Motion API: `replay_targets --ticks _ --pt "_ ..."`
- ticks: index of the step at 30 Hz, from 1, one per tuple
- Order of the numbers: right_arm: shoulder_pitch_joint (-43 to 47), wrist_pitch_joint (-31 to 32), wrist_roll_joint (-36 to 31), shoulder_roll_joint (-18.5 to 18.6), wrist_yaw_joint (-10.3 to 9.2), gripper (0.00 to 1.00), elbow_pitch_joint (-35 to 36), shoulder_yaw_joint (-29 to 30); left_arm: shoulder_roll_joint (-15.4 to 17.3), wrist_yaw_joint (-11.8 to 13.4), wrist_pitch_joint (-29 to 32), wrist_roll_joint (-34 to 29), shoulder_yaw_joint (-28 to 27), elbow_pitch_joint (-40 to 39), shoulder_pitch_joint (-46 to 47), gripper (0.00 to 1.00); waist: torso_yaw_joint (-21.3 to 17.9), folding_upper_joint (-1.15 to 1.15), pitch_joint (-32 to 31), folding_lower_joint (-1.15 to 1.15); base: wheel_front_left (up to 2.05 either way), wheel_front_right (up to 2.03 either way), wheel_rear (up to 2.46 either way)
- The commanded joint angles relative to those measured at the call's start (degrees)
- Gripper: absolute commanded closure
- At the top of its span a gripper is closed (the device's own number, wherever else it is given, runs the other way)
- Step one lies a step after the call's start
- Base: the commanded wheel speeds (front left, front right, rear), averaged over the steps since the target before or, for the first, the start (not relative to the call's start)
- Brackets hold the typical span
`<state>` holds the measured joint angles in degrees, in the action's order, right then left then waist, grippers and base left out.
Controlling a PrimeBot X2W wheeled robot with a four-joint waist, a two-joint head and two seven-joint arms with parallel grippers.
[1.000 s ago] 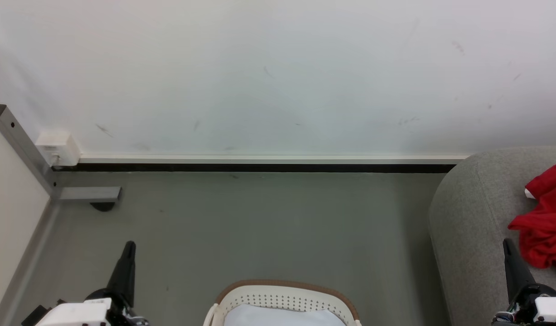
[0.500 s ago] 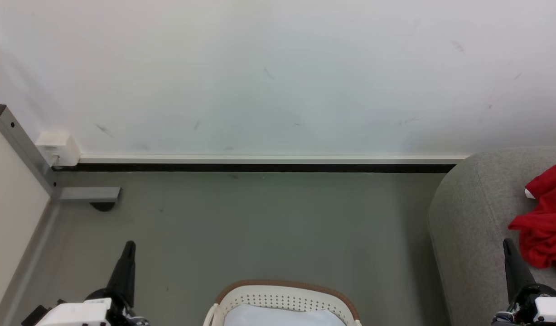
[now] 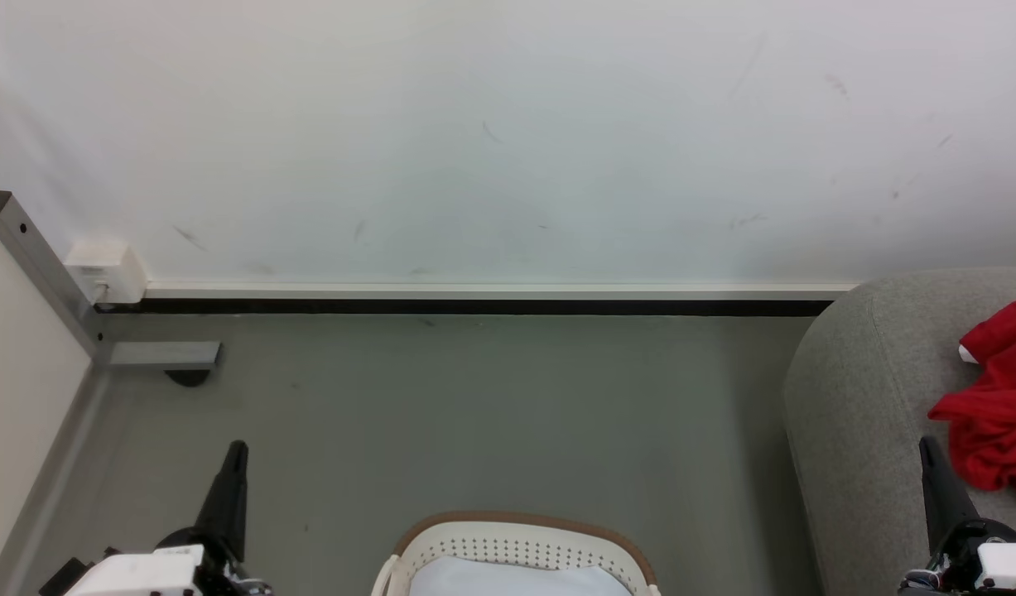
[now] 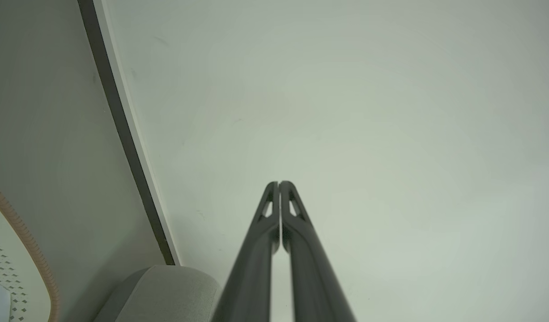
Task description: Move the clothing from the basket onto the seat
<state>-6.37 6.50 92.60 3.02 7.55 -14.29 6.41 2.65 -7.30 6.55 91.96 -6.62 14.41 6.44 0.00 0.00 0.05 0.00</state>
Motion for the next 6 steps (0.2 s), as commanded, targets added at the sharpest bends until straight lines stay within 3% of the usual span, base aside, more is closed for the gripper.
replay_targets --ticks 1,6 --pt "-0.4 0.1 -0.2 -0.1 -0.12 1.0 -0.1 0.3 0.4 -0.4 0.3 0.7 -0.1 -0.1 0.3 1.0 0.0 0.0 0.0 0.0 0.0 0.0 0.0" --pt "-0.4 0.1 -0.3 -0.1 -0.12 1.0 -0.1 0.3 0.4 -0.4 0.3 0.7 -0.1 -0.1 0.3 1.0 0.0 0.0 0.0 0.0 0.0 0.0 0.0"
